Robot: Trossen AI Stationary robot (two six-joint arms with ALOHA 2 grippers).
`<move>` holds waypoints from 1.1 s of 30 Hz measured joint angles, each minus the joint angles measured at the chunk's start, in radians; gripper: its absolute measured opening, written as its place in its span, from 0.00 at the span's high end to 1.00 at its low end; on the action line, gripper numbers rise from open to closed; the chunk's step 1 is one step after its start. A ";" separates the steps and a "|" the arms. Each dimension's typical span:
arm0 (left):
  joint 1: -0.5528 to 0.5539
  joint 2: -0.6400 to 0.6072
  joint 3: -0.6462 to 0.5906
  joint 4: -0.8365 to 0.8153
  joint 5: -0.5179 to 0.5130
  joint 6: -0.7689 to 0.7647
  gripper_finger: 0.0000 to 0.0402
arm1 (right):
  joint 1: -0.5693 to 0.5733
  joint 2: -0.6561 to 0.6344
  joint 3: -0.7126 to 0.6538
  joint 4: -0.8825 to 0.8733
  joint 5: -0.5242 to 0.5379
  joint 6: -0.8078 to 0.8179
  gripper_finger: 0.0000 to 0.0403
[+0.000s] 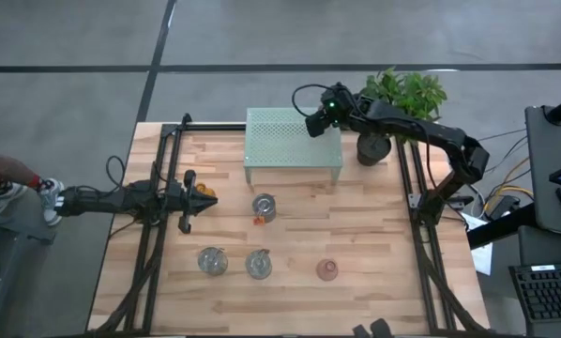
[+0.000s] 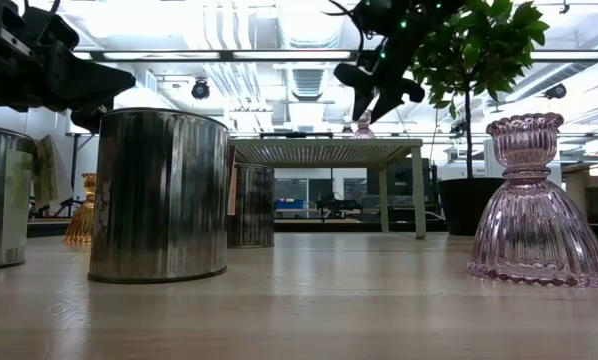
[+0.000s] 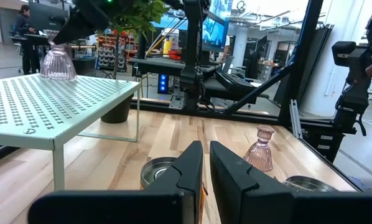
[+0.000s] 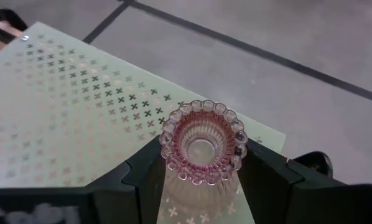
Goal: Pick & Place candle stick holders
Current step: Put the top pink glass candle holder on the shelf
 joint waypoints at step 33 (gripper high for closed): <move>0.000 0.000 0.000 0.000 0.000 0.000 0.91 | 0.012 0.025 0.014 0.090 0.023 -0.088 0.44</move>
